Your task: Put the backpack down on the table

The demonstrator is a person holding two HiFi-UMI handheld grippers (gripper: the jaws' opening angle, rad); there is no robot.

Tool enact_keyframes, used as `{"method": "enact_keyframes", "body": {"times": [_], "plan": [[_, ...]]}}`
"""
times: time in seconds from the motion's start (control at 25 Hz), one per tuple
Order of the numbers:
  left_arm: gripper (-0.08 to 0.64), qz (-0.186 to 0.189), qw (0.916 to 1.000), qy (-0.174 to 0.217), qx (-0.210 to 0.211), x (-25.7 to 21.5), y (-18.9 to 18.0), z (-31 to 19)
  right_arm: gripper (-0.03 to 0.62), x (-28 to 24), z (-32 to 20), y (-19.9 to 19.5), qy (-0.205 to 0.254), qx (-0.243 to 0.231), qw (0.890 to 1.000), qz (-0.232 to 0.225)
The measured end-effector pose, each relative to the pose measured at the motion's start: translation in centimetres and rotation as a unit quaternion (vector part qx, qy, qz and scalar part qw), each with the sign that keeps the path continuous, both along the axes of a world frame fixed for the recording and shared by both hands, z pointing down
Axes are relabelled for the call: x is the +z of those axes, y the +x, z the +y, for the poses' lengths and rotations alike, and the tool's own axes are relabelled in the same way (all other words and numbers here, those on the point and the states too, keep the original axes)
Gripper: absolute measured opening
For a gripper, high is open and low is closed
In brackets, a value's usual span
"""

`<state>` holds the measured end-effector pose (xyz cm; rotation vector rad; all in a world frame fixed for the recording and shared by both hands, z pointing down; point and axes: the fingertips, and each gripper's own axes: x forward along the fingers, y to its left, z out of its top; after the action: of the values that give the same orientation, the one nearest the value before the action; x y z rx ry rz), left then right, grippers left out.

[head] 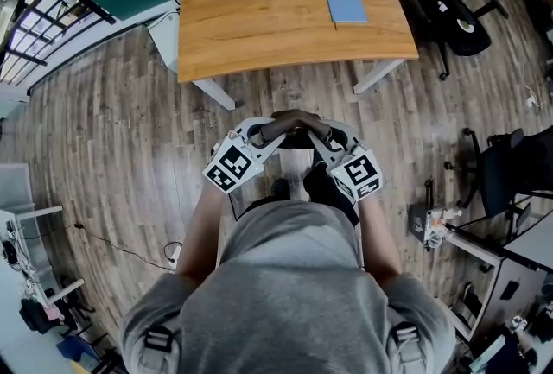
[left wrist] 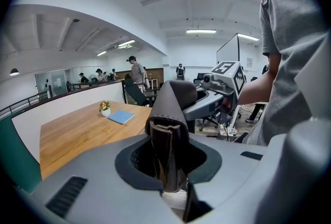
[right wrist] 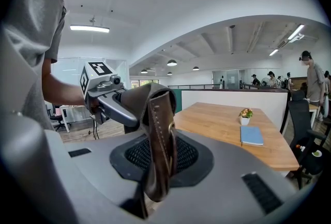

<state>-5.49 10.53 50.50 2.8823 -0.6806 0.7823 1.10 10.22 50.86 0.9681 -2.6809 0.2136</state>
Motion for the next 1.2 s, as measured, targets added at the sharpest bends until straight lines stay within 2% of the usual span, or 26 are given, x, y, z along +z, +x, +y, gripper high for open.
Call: {"method": "enact_keyframes", "body": {"times": [0.6, 1.2], "plan": [[0.091, -0.004, 0.9996, 0.004, -0.026, -0.5, 3.2, -6.4, 0.072, -0.4, -6.7, 3.2, 0.002, -0.025, 1.0, -0.001], [0.091, -0.015, 0.9972, 0.005, -0.073, -0.6, 7.1, -11.5, 0.072, -0.3, -12.4, 6.9, 0.0, -0.071, 0.997, -0.01]]}}
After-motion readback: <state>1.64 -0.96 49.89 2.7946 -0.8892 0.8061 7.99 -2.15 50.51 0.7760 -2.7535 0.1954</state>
